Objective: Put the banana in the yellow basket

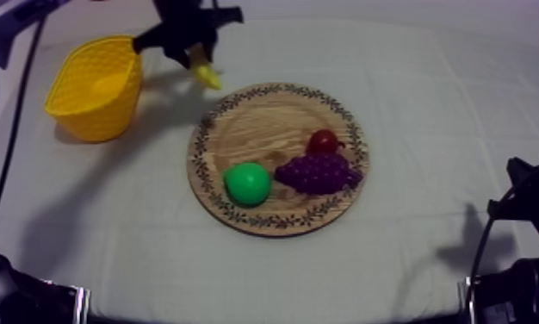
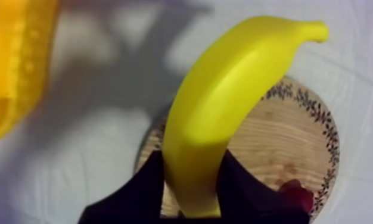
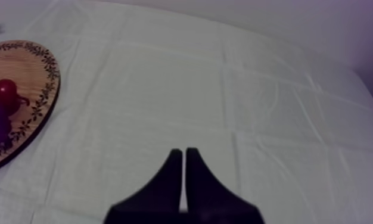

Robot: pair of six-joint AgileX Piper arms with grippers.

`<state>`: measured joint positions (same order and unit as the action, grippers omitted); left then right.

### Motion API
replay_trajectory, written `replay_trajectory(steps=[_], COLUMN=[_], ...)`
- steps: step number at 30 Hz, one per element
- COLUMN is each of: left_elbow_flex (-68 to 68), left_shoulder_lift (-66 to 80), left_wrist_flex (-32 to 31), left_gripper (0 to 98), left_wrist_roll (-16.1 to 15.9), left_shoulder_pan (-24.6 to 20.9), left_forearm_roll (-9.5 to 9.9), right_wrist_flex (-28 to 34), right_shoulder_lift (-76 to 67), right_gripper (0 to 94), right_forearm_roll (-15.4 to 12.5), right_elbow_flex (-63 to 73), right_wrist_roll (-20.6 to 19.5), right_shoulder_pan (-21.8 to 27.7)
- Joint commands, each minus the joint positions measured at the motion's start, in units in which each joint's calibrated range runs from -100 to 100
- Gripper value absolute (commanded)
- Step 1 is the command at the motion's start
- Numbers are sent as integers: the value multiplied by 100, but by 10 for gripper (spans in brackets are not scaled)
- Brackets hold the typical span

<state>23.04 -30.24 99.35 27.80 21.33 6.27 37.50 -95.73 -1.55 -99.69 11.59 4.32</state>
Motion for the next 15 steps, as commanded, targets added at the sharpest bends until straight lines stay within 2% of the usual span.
replay_trajectory(steps=[1,15], left_elbow_flex=[-81,-881], left_shoulder_lift=[410,1280], left_wrist_flex=[7,33], left_gripper=[280,281], left_wrist_roll=[-31,-246], left_shoulder_pan=[-232,-1526], left_forearm_roll=[52,395], right_wrist_flex=[-8,-8], right_shoulder_lift=[-2,-2], right_gripper=[3,3], right_forearm_roll=[1,1], right_elbow_flex=[3,3], right_wrist_roll=[1,1], right_shoulder_pan=[-3,-3])
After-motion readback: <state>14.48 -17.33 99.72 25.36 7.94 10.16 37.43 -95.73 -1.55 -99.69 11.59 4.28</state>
